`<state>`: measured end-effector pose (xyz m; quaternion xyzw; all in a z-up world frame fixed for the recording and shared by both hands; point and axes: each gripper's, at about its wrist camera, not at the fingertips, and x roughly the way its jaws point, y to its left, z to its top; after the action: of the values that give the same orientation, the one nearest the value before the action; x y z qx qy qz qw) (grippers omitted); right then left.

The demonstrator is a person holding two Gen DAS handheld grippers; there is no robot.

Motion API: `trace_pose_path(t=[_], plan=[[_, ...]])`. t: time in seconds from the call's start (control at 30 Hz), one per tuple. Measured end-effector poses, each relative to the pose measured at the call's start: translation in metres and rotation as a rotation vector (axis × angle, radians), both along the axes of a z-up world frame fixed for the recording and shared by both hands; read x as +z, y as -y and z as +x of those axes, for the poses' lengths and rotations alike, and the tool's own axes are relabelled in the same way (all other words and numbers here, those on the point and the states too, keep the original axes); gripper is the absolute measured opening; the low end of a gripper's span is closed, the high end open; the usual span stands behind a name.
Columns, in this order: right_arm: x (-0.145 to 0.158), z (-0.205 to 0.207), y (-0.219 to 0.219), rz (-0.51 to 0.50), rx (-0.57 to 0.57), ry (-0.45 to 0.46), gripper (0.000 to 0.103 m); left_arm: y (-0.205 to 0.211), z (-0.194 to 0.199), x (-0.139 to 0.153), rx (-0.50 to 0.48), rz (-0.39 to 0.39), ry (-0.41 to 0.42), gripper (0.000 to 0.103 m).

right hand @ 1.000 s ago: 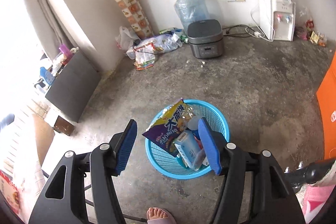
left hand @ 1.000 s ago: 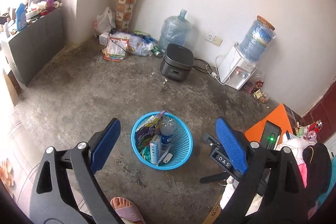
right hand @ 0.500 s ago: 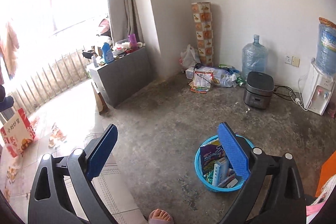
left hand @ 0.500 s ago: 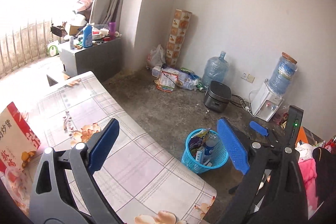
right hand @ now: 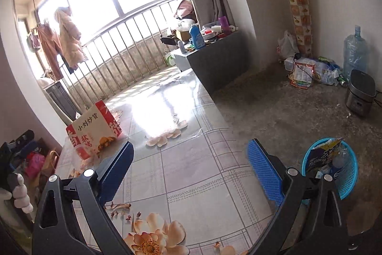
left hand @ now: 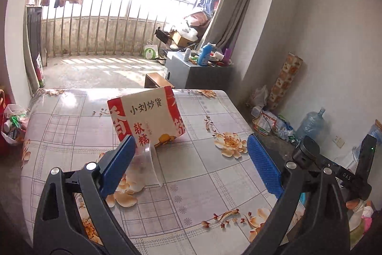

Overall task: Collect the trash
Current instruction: 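Move both tools back to the red-white box and clear bowl, then grasp the clear plastic bowl rim with the right tool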

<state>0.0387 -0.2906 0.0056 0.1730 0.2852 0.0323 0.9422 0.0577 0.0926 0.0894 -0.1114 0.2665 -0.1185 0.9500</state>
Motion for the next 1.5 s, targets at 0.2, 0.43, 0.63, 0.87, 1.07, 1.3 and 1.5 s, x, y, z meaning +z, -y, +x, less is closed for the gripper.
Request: trace_pose_path(t=[0.2, 0.43, 0.63, 0.87, 1.07, 1.3, 1.5], plan=[[-0.002, 0.016, -0.05, 0.044, 0.154, -0.044, 0.093, -0.055, -0.012, -0.024, 0.105, -0.011, -0.041, 0.09], [-0.003, 0.033, -0.095, 0.086, 0.269, -0.097, 0.085, -0.085, -0.009, -0.05, 0.155, -0.03, -0.1, 0.082], [-0.01, 0.054, -0.14, 0.082, 0.363, -0.149, 0.077, -0.098, -0.001, -0.071, 0.179, -0.07, -0.153, 0.074], [-0.019, 0.076, -0.181, 0.091, 0.474, -0.198, 0.067, -0.089, 0.021, -0.1, 0.197, 0.005, -0.264, 0.071], [-0.026, 0.099, -0.206, 0.112, 0.561, -0.234, 0.061, -0.081, 0.043, -0.115, 0.196, 0.04, -0.327, 0.071], [-0.032, 0.122, -0.231, 0.149, 0.64, -0.265, 0.055, -0.075, 0.054, -0.12, 0.2, 0.073, -0.349, 0.071], [-0.041, 0.136, -0.241, 0.214, 0.682, -0.304, 0.047, -0.08, 0.056, -0.121, 0.232, 0.09, -0.362, 0.073]])
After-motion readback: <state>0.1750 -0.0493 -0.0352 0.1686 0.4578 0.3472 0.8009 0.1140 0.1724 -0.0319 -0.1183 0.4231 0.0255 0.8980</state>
